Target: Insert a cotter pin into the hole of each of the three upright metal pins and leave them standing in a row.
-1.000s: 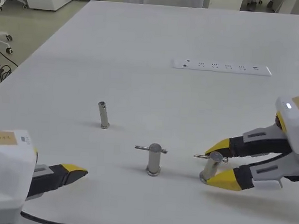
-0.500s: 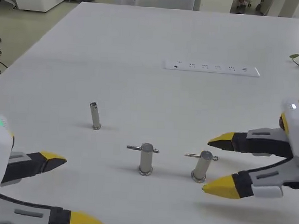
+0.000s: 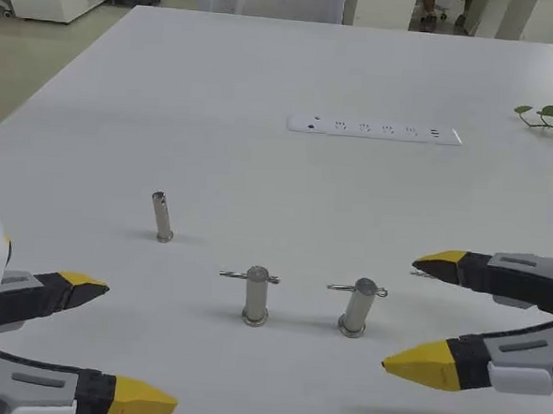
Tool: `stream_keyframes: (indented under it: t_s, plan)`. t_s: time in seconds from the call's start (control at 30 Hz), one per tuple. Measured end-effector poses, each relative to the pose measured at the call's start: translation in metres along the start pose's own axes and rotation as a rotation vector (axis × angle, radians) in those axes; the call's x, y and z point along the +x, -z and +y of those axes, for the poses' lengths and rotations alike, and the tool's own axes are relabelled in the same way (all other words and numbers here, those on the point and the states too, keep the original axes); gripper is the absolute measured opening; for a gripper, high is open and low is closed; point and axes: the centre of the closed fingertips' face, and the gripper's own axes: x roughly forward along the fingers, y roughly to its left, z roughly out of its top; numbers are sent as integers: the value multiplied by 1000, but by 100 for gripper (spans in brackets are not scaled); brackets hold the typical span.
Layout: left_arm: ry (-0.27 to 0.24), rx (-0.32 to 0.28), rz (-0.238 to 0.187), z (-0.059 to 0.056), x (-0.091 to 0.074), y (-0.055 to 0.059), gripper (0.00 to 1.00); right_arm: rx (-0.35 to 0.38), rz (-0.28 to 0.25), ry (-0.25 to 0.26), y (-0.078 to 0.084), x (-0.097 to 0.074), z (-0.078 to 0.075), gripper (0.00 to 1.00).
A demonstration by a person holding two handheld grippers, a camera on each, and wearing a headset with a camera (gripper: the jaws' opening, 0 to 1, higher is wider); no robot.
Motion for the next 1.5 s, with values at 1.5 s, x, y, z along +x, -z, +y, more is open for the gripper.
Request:
stream_keyframes:
  t_s: [1.5]
  plan:
    - [-201,24,-88,88,29,-45,61,202,10,223,38,-51,22,100]
